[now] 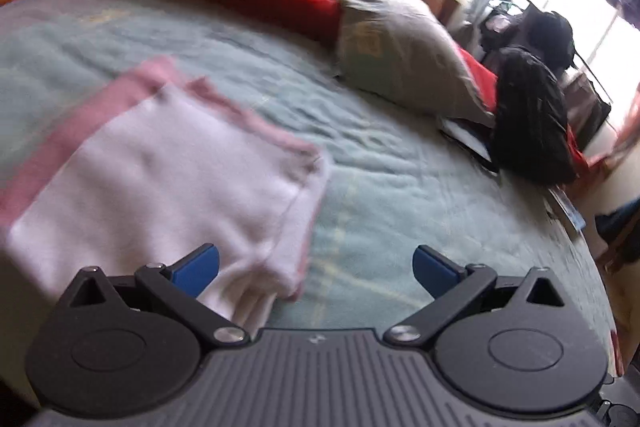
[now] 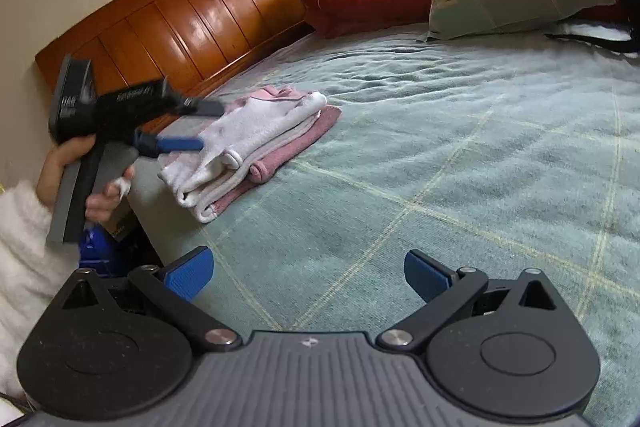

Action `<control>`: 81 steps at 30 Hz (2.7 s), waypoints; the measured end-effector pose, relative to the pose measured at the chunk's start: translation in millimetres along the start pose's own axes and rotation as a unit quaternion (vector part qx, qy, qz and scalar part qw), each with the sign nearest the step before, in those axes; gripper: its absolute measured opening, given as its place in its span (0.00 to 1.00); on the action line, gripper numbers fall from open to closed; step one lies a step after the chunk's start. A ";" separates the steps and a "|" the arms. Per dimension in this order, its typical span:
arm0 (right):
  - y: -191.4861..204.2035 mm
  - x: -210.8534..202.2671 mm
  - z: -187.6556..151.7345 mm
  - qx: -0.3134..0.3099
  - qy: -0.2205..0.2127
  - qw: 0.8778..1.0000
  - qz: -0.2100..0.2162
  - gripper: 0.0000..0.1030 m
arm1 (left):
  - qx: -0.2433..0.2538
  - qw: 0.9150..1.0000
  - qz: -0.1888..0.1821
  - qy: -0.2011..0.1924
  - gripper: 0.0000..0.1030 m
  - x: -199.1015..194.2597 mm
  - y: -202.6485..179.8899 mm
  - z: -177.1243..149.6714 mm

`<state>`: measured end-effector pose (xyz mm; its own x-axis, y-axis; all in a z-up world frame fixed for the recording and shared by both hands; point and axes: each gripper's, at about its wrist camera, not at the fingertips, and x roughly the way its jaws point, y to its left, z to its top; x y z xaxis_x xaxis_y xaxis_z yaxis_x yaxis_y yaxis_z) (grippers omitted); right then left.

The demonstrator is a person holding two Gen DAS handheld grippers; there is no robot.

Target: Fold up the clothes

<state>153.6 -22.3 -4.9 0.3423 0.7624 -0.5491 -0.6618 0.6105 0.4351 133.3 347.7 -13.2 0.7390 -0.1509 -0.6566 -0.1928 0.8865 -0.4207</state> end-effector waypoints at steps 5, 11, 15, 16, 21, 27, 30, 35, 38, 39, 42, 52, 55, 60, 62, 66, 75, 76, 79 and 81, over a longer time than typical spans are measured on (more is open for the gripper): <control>2.8 -4.1 -3.6 -0.004 0.000 1.000 0.005 1.00 | -0.011 1.000 0.020 0.011 0.99 -1.0 0.2 -29.9; -2.1 -3.3 -5.1 0.011 0.001 1.000 0.005 1.00 | -0.004 0.998 0.019 -0.052 0.99 -34.3 5.6 -29.9; 1.2 -3.4 -6.6 0.004 0.001 1.000 0.008 1.00 | -0.030 0.994 0.043 -0.092 0.99 -47.1 31.9 -7.9; 2.0 -3.5 -6.6 0.002 0.000 1.000 0.009 1.00 | -0.035 0.993 0.054 -0.099 0.99 -47.0 41.6 -0.6; 0.7 -0.2 -5.9 0.003 0.000 1.000 0.009 1.00 | -0.084 0.985 0.118 -0.095 0.99 -30.0 97.2 16.8; -4.6 7.8 -6.4 0.008 0.014 1.000 -0.006 1.00 | -0.113 0.977 0.162 -0.080 0.99 -28.2 122.5 8.0; -6.2 10.2 -6.5 0.014 0.015 1.000 -0.003 1.00 | -0.082 0.977 0.183 -0.079 0.99 -39.1 107.2 6.4; -2.0 15.3 -7.6 0.011 0.021 1.000 -0.004 1.00 | 0.017 0.979 0.185 -0.089 0.99 -38.8 50.6 2.7; 1.0 14.5 -8.5 0.007 0.024 1.000 -0.005 1.00 | 0.056 0.978 0.188 -0.075 0.99 -21.1 26.2 3.4; 1.9 13.4 -8.6 0.005 0.023 1.000 -0.006 1.00 | 0.056 0.978 0.186 -0.069 0.99 -12.1 22.4 4.8; 2.7 8.4 -8.2 0.002 0.017 1.000 -0.010 1.00 | 0.053 0.981 0.178 -0.050 0.99 12.1 14.8 5.4; -5.2 4.3 -11.4 0.013 0.017 1.000 -0.015 1.00 | 0.095 0.978 0.183 -0.033 0.99 10.8 -10.5 -30.7; -2.1 5.7 -13.1 0.011 0.023 0.999 -0.021 1.00 | 0.137 0.970 0.195 -0.037 0.99 -2.6 -30.0 -46.2; 7.3 7.8 -16.5 -0.003 0.037 0.999 -0.029 1.00 | 0.162 0.966 0.196 -0.043 0.99 -23.3 -57.7 -75.7; 11.7 8.1 -17.3 -0.008 0.041 0.999 -0.030 1.00 | 0.169 0.960 0.216 -0.050 0.99 -28.5 -67.7 -86.3; 24.3 10.6 -16.4 -0.027 0.047 0.998 -0.030 1.00 | 0.192 0.942 0.264 -0.075 0.99 -39.3 -88.3 -109.5; 58.3 18.1 -12.6 -0.078 0.058 0.995 -0.027 1.00 | 0.099 0.969 0.222 -0.050 0.99 -74.4 -88.0 -131.3; 61.9 18.8 -12.2 -0.084 0.057 0.994 -0.030 1.00 | 0.092 0.969 0.224 -0.050 0.99 -78.1 -87.5 -134.1; 70.1 20.4 -10.7 -0.095 0.056 0.993 -0.040 1.00 | 0.077 0.968 0.232 -0.051 0.99 -89.1 -86.5 -140.7; 76.3 21.1 -9.3 -0.105 0.055 0.992 -0.046 1.00 | 0.073 0.967 0.238 -0.051 0.99 -94.9 -86.6 -143.6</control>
<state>104.1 38.3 10.1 0.3406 0.6697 -0.6599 -0.7589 0.6101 0.2275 -12.9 222.4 -4.4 0.6495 0.3272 -0.6864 -0.4396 0.8981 0.0122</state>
